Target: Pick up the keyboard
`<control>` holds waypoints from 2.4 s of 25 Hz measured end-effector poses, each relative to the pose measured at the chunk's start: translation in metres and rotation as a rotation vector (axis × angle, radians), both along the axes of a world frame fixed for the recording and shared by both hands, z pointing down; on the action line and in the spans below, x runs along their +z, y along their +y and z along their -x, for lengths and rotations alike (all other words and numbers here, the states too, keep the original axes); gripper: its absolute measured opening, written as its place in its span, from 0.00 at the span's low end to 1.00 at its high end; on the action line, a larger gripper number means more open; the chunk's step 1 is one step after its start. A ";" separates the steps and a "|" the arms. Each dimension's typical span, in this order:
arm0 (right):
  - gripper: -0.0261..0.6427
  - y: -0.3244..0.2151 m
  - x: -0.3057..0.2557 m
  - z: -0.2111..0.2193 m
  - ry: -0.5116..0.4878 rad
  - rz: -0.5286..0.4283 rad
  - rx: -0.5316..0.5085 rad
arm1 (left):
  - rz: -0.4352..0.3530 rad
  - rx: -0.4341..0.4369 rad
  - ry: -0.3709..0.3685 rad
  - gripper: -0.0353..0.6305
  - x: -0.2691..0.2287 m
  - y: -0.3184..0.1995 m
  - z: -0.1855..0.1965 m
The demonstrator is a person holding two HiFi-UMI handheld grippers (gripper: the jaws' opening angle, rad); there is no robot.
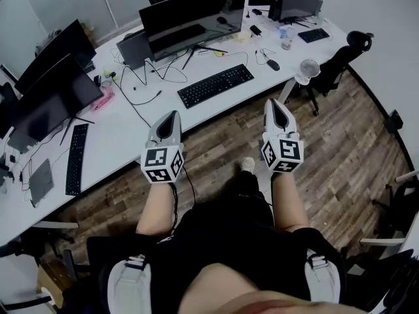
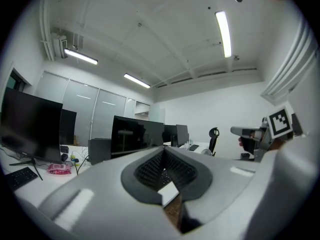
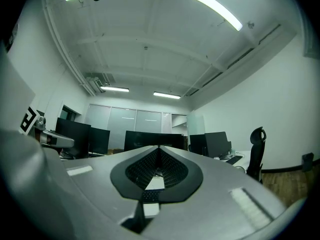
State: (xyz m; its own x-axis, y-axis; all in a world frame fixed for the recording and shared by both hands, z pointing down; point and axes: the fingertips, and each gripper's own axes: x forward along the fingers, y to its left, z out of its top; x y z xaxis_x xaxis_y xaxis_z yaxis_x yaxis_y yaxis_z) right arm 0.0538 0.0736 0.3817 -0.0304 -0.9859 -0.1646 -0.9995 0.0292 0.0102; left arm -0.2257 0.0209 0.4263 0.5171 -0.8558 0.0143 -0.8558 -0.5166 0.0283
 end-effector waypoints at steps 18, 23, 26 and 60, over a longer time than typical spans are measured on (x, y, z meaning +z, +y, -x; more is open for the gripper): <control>0.03 -0.266 0.019 -0.111 -0.085 0.058 -0.208 | 0.029 -0.186 -0.030 0.13 0.000 -0.195 -0.093; 0.03 -0.334 0.026 -0.139 -0.094 0.133 -0.305 | 0.058 -0.280 -0.034 0.13 0.000 -0.234 -0.111; 0.03 -0.369 0.038 -0.153 -0.099 0.176 -0.347 | 0.100 -0.342 -0.013 0.13 0.010 -0.248 -0.112; 0.26 -0.479 0.364 -0.143 -0.120 1.161 -0.782 | 1.010 -0.426 0.183 0.41 0.334 -0.280 -0.002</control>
State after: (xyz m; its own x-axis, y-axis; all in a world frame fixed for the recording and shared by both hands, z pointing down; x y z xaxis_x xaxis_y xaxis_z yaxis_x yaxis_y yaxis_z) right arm 0.1968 -0.4050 0.7458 -0.6709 -0.2948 0.6804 -0.7142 0.5038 -0.4859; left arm -0.2238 -0.2592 0.7600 0.2488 -0.6020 0.7588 -0.8979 0.1504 0.4138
